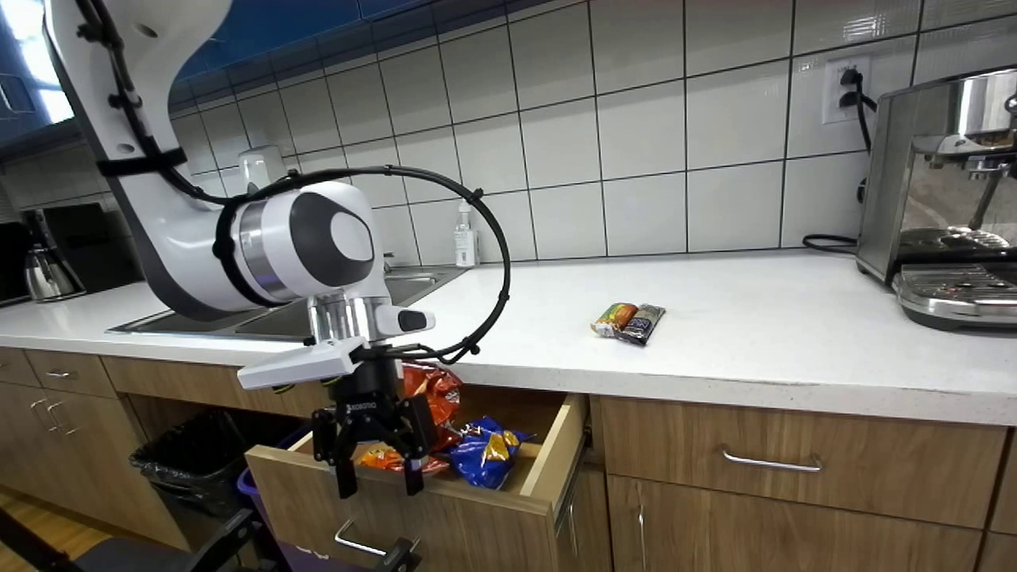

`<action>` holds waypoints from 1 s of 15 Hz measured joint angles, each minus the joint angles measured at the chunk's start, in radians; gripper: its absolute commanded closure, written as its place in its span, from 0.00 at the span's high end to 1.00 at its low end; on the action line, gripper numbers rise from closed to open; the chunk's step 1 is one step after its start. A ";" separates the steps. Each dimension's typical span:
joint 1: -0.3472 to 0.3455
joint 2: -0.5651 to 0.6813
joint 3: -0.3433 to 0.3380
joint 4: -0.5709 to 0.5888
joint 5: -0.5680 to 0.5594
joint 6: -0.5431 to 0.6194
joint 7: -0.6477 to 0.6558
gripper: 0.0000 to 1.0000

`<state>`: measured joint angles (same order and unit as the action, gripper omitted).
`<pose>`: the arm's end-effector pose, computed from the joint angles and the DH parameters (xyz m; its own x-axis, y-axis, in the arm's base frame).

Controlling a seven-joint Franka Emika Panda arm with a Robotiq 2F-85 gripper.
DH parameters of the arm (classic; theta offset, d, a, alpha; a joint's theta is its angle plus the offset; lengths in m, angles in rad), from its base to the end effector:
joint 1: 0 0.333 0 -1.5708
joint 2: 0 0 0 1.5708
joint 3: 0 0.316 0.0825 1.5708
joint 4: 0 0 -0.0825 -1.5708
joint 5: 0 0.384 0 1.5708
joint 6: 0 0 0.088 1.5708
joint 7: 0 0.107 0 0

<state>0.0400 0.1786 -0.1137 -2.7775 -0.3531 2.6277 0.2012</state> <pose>0.3362 -0.0198 0.1374 0.9488 0.0332 -0.3140 0.0837 -0.9853 0.1488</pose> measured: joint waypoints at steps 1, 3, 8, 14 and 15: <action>0.000 0.001 -0.002 0.000 -0.006 0.013 0.006 1.00; 0.000 0.003 -0.006 0.000 -0.008 0.036 0.013 1.00; 0.001 0.007 -0.015 0.004 -0.008 0.071 0.023 1.00; 0.001 0.013 -0.016 0.012 -0.008 0.086 0.028 1.00; 0.001 0.015 -0.016 0.014 -0.008 0.088 0.028 1.00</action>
<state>0.0409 0.1937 -0.1302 -2.7635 -0.3612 2.7159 0.2291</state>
